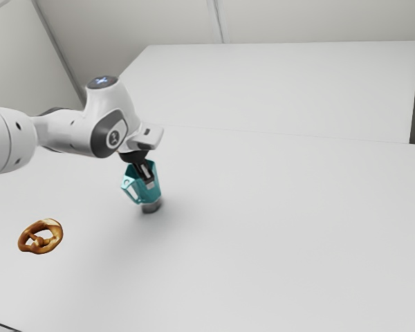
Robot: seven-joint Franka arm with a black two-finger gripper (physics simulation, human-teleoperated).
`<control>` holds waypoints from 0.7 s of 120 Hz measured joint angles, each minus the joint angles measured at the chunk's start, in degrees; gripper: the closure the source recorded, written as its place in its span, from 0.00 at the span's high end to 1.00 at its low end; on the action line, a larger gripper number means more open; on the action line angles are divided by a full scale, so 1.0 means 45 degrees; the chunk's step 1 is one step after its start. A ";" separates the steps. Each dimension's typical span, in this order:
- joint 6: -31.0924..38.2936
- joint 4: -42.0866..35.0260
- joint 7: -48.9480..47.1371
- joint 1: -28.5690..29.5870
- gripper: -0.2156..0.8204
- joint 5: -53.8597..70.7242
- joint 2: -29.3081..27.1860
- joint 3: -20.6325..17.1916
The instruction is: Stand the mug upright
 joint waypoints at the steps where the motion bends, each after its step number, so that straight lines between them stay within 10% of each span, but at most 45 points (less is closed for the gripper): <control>1: 0.0019 -0.0001 -0.0027 -0.0017 0.03 0.0010 0.0011 0.0001; 84: 0.0635 -0.0100 -0.1464 -0.0249 0.03 0.0300 0.0729 0.0011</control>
